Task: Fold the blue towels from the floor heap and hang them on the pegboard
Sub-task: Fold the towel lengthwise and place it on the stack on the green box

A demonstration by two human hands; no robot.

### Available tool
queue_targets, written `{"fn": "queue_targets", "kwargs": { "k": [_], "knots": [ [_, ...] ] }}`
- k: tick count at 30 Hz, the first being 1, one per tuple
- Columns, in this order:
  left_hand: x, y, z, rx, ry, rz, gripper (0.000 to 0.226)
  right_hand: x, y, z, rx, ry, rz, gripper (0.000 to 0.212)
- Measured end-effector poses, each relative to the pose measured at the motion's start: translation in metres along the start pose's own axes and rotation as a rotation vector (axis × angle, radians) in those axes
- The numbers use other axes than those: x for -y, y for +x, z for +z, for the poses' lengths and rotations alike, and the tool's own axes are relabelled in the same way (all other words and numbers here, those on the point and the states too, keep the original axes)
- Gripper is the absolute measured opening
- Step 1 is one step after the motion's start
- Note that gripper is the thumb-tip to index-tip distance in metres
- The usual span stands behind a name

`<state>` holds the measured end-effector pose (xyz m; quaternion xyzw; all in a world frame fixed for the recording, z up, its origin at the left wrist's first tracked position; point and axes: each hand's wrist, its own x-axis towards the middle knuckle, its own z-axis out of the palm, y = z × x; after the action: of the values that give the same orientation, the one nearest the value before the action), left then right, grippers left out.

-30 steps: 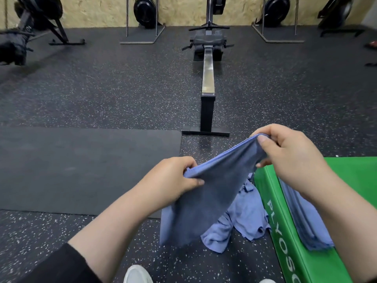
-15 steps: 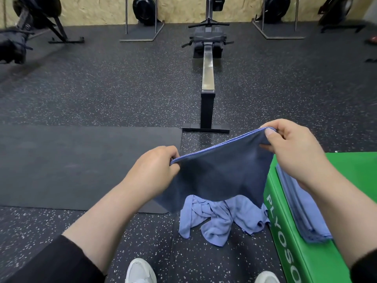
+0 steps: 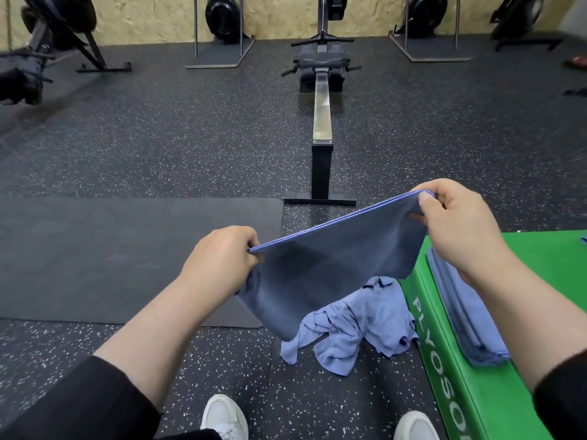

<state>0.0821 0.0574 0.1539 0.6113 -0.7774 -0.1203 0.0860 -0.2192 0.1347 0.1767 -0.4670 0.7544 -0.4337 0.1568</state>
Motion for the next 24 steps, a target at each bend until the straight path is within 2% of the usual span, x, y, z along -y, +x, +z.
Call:
{"fn": "queue_targets", "kwargs": {
  "k": [3, 8, 14, 16, 21, 24],
  "knots": [
    [0.009, -0.002, -0.005, -0.027, -0.043, -0.018, 0.024, -0.004, 0.000, -0.004, -0.004, 0.036, 0.000, 0.022],
    [0.021, -0.001, -0.016, -0.117, -0.124, -0.052, 0.008, -0.007, -0.002, -0.014, 0.007, 0.152, 0.027, 0.022],
    [0.028, -0.004, -0.027, -0.195, -0.256, -0.049, 0.014, -0.006, -0.010, -0.023, 0.056, 0.220, 0.063, 0.027],
    [0.031, -0.004, -0.029, -0.200, -0.378, -0.063, 0.017, -0.006, -0.014, -0.025, 0.067, 0.190, 0.072, 0.025],
    [0.035, -0.011, -0.049, -0.223, -0.876, -0.058, 0.010, 0.000, -0.019, -0.036, 0.010, 0.112, 0.029, 0.022],
    [0.039, -0.016, -0.051, -0.210, -0.854, -0.052, 0.011, -0.001, -0.023, -0.041, 0.007, 0.059, 0.019, 0.021]
  ]
}}
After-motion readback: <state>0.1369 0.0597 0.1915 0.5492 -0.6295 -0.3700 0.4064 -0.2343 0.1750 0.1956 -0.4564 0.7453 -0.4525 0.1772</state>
